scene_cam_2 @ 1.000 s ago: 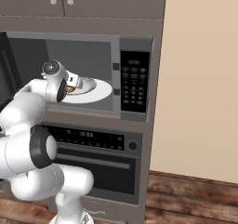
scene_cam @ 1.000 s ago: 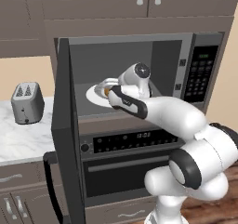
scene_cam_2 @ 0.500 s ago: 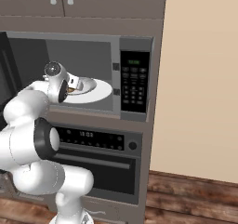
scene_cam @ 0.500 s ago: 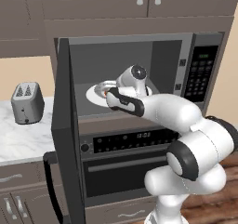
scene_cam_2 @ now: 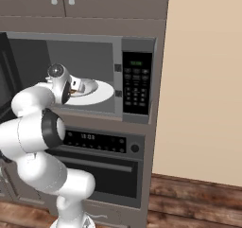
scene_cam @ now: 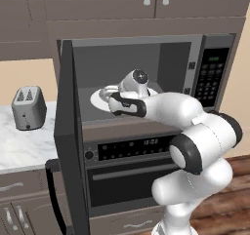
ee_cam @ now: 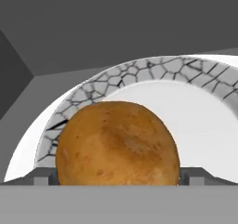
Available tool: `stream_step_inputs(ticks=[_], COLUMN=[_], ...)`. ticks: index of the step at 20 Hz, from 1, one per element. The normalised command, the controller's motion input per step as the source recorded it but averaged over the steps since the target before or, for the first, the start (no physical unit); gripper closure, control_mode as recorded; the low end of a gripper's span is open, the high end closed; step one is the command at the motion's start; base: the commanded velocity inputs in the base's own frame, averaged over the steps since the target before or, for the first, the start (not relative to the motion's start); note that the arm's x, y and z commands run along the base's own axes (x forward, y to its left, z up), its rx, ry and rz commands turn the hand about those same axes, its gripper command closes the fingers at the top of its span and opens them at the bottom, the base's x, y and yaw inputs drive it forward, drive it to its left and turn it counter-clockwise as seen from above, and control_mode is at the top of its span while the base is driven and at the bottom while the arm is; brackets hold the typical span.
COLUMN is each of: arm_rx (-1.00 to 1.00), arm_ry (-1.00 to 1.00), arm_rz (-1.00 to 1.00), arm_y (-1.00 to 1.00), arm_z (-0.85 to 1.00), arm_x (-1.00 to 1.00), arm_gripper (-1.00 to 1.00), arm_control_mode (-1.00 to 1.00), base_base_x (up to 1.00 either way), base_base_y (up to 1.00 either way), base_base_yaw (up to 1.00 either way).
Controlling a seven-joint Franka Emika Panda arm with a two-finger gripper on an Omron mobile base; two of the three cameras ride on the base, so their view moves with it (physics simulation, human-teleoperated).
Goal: Retrieve the reheated potato from the microwave, then place the potato, cheese, and condiment on the cutting board.
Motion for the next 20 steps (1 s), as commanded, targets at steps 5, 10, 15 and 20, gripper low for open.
stream_step_inputs(ticks=[5, 10, 15, 20], arm_rx=[0.00, -0.01, 0.00, 0.00], arm_ry=[0.02, 0.04, -0.02, -0.18], arm_rz=[0.00, 0.00, 0.00, 0.00], arm_y=[0.08, 0.23, 0.05, -0.03], arm_z=[-0.13, -0.21, -0.04, 0.29], arm_x=[0.26, 0.05, -0.26, -0.81], arm_gripper=[-1.00, 1.00, 1.00, 1.00], arm_control_mode=[-1.00, -1.00, -1.00, -1.00], base_base_x=[0.00, 0.00, 0.00, 0.00], base_base_y=[0.00, 0.00, 0.00, 0.00], base_base_yaw=[0.00, 0.00, 0.00, 0.00])
